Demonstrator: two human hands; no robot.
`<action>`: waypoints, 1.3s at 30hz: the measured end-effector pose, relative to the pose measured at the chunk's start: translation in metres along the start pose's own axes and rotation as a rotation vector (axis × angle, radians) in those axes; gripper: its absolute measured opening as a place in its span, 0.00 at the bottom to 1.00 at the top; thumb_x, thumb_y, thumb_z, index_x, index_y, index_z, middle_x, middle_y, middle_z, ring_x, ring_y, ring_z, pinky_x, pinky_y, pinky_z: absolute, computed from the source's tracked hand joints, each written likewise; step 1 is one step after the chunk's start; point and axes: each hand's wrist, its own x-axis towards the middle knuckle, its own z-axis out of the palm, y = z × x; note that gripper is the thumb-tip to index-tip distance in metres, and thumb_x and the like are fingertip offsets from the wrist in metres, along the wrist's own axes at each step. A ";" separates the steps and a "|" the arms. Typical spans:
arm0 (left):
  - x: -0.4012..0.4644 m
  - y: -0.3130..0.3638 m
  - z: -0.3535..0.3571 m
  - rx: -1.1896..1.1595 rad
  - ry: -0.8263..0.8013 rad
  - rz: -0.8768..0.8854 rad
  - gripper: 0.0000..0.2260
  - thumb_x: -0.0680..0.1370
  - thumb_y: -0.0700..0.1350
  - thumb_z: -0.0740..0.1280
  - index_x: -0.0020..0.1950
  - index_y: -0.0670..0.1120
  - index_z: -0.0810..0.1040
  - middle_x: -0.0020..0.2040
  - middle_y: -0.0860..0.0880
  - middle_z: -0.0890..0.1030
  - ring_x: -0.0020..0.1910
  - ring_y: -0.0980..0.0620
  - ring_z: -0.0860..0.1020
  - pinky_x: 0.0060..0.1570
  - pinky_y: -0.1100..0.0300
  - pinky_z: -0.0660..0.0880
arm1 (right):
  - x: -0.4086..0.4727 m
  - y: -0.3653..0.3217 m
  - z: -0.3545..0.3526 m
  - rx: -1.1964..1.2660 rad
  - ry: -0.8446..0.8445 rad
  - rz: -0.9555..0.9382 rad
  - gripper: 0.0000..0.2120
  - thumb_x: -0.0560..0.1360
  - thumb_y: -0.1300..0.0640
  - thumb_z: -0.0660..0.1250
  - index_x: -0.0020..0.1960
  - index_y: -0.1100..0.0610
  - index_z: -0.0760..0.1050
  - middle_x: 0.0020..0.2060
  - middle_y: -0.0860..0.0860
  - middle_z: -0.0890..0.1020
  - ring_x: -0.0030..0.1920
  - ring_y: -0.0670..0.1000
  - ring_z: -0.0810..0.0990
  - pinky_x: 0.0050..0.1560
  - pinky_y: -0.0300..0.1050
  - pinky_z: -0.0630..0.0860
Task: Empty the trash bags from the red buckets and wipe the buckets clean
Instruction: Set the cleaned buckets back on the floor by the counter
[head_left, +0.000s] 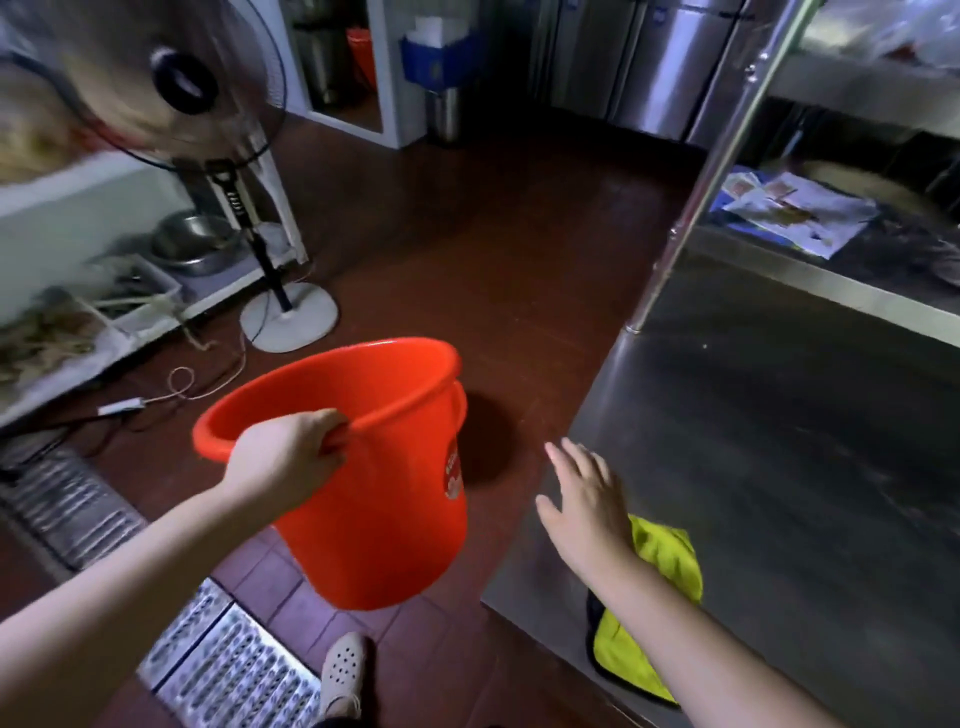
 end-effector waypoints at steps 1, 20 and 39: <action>-0.002 -0.005 0.001 0.016 0.002 0.040 0.08 0.69 0.48 0.72 0.46 0.53 0.77 0.38 0.52 0.81 0.41 0.46 0.80 0.32 0.60 0.66 | 0.008 -0.017 -0.004 0.029 0.035 -0.076 0.30 0.74 0.52 0.66 0.74 0.51 0.62 0.73 0.50 0.63 0.72 0.52 0.61 0.71 0.48 0.57; 0.118 -0.208 0.167 -0.135 -0.486 0.581 0.20 0.59 0.62 0.72 0.44 0.51 0.82 0.36 0.53 0.81 0.38 0.51 0.79 0.41 0.65 0.73 | 0.129 -0.221 0.203 -0.051 -0.336 -0.168 0.22 0.47 0.45 0.82 0.32 0.48 0.73 0.29 0.42 0.76 0.35 0.45 0.78 0.34 0.36 0.74; 0.095 -0.205 0.561 -1.050 -0.619 -1.111 0.21 0.63 0.31 0.71 0.52 0.46 0.74 0.50 0.38 0.81 0.46 0.42 0.79 0.53 0.43 0.76 | 0.100 -0.079 0.543 0.037 -0.333 0.031 0.03 0.61 0.57 0.62 0.30 0.51 0.72 0.29 0.48 0.74 0.31 0.51 0.75 0.30 0.40 0.70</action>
